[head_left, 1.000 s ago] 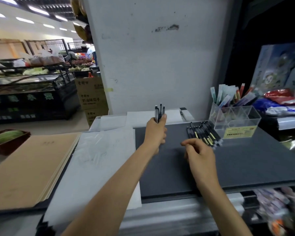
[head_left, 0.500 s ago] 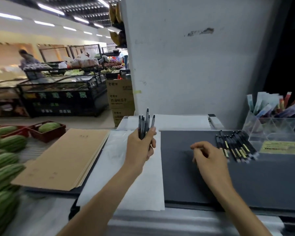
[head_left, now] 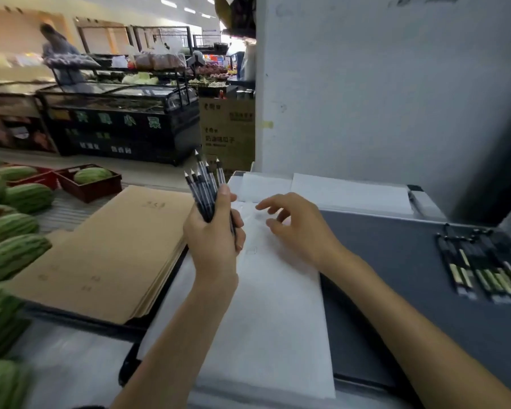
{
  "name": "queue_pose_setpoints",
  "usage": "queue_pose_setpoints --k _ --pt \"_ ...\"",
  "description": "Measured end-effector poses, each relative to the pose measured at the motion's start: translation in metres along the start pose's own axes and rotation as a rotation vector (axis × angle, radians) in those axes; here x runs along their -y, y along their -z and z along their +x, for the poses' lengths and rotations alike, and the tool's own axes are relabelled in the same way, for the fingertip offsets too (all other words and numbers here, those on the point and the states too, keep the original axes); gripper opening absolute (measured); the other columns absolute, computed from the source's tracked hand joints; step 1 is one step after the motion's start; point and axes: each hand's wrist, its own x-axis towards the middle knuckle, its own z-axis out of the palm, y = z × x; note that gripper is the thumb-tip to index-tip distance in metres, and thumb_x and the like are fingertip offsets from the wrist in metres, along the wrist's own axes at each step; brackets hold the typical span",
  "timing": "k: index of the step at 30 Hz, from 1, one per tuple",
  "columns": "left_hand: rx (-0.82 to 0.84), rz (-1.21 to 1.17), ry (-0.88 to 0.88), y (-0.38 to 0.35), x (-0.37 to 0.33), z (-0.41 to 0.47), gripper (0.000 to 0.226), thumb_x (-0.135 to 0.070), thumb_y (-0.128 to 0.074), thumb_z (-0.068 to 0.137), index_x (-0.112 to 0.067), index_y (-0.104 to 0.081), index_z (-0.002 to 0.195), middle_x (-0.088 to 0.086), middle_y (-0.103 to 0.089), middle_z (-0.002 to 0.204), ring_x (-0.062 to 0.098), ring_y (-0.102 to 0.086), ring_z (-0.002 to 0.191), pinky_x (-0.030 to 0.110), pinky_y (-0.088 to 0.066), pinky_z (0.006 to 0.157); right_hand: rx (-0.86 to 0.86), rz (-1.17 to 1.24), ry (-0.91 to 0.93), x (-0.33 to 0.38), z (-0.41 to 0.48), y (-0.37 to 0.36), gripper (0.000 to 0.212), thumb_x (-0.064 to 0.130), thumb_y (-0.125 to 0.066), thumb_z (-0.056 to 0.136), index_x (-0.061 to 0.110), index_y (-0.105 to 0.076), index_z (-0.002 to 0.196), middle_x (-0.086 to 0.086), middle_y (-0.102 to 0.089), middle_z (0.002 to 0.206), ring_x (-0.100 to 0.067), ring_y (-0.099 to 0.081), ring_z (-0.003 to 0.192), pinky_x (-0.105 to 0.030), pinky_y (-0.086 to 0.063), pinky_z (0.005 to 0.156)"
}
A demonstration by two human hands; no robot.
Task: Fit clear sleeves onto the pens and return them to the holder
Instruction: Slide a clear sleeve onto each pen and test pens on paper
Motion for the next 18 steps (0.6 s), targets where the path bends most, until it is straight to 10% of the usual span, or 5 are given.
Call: queue_pose_setpoints --k 10,18 --pt "-0.059 0.009 0.061 0.006 0.006 0.008 0.029 -0.034 -0.061 0.104 -0.009 -0.064 0.09 0.001 -0.055 0.06 0.014 -0.036 0.034 0.019 -0.025 0.034 0.041 -0.295 0.2 -0.01 -0.006 -0.019 0.051 0.02 -0.051 0.107 0.049 -0.049 0.149 0.013 -0.045 0.14 -0.007 -0.046 0.121 -0.028 -0.051 0.088" --pt "0.021 0.057 0.027 0.004 0.002 -0.001 0.028 -0.034 -0.062 0.104 -0.008 -0.065 0.092 0.004 -0.055 0.063 0.015 -0.038 0.035 0.02 -0.025 0.035 0.001 -0.285 0.194 -0.009 -0.009 -0.017 0.021 0.037 -0.066 0.101 0.033 -0.073 0.12 0.01 -0.052 0.132 -0.012 -0.053 0.115 -0.029 -0.049 0.085"
